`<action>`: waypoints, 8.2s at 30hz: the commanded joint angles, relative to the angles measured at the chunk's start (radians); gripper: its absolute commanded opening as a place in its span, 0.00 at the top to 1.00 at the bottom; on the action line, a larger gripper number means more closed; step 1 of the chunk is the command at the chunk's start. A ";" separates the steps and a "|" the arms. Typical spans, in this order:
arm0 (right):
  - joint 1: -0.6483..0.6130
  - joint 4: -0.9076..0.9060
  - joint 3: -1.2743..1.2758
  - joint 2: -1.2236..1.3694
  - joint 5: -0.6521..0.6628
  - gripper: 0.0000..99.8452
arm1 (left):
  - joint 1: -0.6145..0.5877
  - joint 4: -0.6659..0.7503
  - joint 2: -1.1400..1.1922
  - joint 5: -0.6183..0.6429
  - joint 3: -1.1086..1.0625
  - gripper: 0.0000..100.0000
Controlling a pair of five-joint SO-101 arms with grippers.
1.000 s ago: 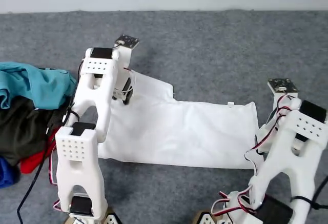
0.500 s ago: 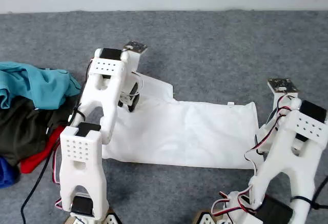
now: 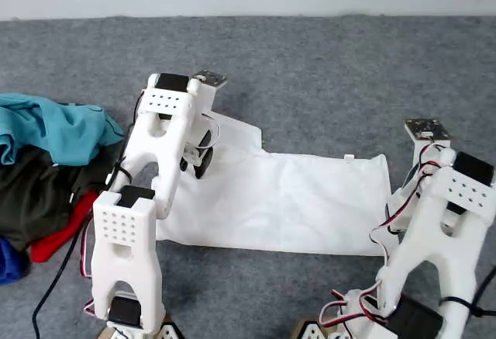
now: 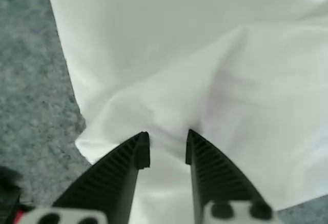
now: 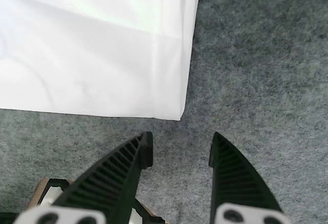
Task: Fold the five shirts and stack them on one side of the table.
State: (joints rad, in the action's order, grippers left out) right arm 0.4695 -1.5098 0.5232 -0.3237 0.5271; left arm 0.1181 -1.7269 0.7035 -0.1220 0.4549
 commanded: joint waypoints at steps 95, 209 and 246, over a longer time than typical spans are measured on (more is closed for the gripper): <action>-1.145 -0.088 -0.855 0.800 -0.103 0.94 | -0.107 0.302 -0.313 -0.169 -0.357 0.88; -1.145 -0.081 -1.040 1.021 -0.112 0.82 | -0.264 0.359 -0.322 -0.173 -0.415 0.87; -1.041 -0.133 -1.034 0.809 -0.066 0.84 | -0.304 0.354 -0.315 -0.175 -0.415 0.87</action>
State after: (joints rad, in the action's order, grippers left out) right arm -0.5969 -1.6433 -0.4987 0.5309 0.4595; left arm -0.1795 -1.3786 0.4350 -0.3015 0.0284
